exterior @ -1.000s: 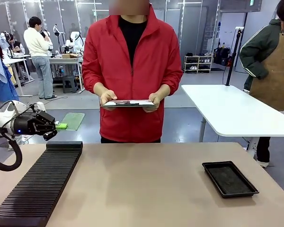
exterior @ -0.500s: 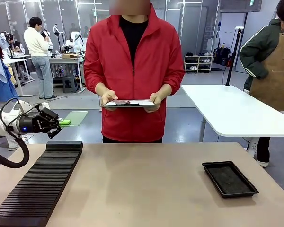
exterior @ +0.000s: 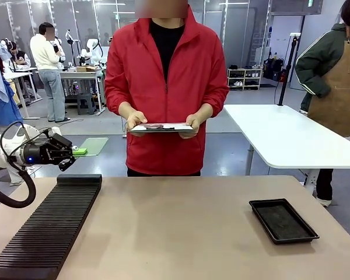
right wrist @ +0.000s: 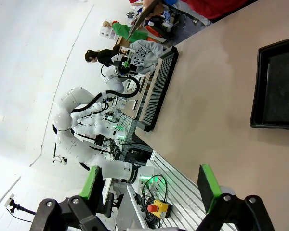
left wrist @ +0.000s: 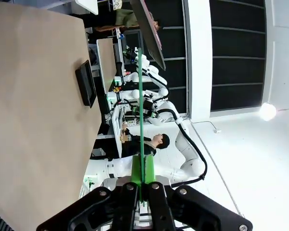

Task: Inspect the PCB.
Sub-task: Pick up the Blank PCB and present it to the human, then release the Blank PCB you were holding.

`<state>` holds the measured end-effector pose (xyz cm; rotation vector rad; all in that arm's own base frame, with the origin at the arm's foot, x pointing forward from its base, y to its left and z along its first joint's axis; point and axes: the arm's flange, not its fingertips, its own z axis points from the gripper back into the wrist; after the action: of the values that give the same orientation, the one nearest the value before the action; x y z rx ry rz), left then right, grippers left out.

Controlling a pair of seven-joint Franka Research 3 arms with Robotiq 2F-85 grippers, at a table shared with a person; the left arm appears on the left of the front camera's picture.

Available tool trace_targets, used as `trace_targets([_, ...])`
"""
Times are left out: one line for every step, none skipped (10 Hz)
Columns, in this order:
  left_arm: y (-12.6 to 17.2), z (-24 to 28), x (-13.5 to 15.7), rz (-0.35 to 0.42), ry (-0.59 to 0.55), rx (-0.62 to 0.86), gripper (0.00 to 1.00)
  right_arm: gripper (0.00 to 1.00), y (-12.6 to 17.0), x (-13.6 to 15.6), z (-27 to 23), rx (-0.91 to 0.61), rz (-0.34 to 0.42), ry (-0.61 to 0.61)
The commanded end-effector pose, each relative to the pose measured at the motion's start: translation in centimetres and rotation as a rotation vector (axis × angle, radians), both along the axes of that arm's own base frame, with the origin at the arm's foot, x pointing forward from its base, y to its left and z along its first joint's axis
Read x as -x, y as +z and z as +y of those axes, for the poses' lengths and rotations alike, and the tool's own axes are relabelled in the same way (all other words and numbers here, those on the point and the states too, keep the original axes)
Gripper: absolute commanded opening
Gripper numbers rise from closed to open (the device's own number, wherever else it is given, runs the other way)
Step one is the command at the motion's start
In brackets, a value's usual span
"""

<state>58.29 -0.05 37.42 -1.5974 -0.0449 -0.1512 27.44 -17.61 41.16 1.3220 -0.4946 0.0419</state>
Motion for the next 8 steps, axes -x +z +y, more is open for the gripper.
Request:
trace_targets([0.07,0.10,0.15,0.003,-0.006,-0.007,0.03,1.00,0.15,-0.02,-0.03,-0.009,-0.016,-0.001])
trace_targets([0.07,0.10,0.15,0.003,-0.006,-0.007,0.03,1.00,0.15,-0.02,-0.03,-0.009,-0.016,-0.001])
trace_targets([0.07,0.10,0.15,0.003,-0.006,-0.007,0.03,1.00,0.15,-0.02,-0.03,-0.009,-0.016,-0.001])
trace_targets([0.07,0.10,0.15,0.003,-0.006,-0.007,0.03,1.00,0.15,-0.02,-0.03,-0.009,-0.016,-0.001])
trace_targets([0.07,0.10,0.15,0.003,-0.006,-0.007,0.03,1.00,0.15,-0.02,-0.03,-0.009,-0.016,-0.001])
trace_targets([0.07,0.10,0.15,0.003,-0.006,-0.007,0.03,1.00,0.15,-0.02,-0.03,-0.009,-0.016,-0.001])
trace_targets([0.07,0.10,0.15,0.003,-0.006,-0.007,0.03,1.00,0.15,-0.02,-0.03,-0.009,-0.016,-0.001])
trace_targets([0.07,0.10,0.15,0.003,-0.006,-0.007,0.03,1.00,0.15,-0.02,-0.03,-0.009,-0.016,-0.001])
